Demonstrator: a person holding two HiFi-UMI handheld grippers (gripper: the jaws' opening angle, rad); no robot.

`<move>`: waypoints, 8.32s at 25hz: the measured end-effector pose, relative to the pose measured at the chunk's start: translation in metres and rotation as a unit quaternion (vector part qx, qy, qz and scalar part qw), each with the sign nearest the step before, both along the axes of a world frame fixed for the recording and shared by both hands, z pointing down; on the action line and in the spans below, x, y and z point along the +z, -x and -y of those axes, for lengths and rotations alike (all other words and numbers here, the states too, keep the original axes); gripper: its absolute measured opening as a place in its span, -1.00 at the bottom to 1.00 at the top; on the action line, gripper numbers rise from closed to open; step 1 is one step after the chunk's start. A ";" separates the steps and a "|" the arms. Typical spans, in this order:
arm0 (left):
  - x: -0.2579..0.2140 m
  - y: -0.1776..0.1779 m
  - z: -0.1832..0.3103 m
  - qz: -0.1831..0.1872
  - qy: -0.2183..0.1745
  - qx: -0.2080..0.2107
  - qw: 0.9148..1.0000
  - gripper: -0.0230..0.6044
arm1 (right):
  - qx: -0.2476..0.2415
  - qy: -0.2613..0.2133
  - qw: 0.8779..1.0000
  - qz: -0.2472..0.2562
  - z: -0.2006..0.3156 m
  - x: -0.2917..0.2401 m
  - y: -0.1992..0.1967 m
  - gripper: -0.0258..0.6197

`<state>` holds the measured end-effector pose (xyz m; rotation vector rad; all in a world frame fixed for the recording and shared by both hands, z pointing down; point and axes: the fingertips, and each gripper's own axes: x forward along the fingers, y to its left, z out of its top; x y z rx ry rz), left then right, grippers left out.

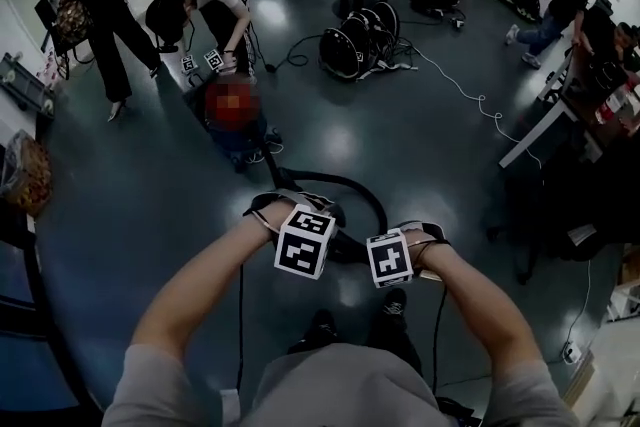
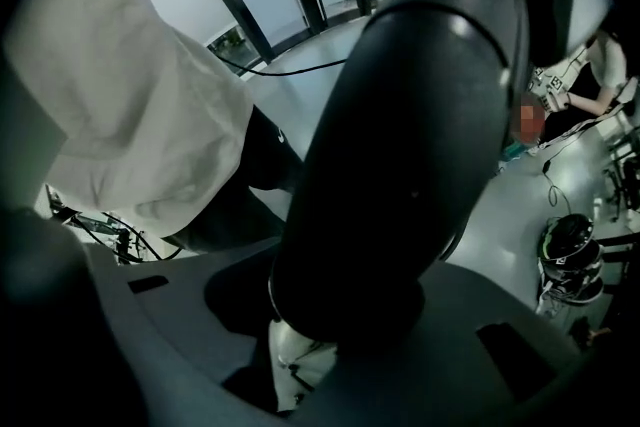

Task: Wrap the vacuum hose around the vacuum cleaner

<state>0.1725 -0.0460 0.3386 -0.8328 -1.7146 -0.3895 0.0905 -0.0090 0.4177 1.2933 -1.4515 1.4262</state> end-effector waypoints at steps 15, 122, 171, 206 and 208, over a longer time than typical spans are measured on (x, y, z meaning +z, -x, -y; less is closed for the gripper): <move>0.035 -0.012 -0.093 0.008 -0.042 -0.070 0.997 -0.67 | -0.155 -0.002 0.988 -0.008 -0.120 -0.007 -0.041 -0.53; 0.024 -0.367 -0.170 -0.085 0.117 -0.356 0.923 0.08 | 0.084 -0.141 0.958 0.235 -0.148 -0.064 -0.381 -0.31; 0.063 -0.553 -0.270 -0.024 0.138 -0.605 0.784 -0.42 | -0.153 -0.206 0.911 -0.322 -0.322 -0.118 -0.652 -0.40; 0.231 -0.667 -0.264 0.168 0.383 -0.824 0.383 -0.42 | 0.204 -0.329 0.919 0.075 -0.245 0.243 -0.611 -0.06; 0.239 -0.668 -0.273 0.187 0.391 -0.826 0.362 -0.42 | 0.201 -0.324 0.921 0.081 -0.245 0.258 -0.603 -0.06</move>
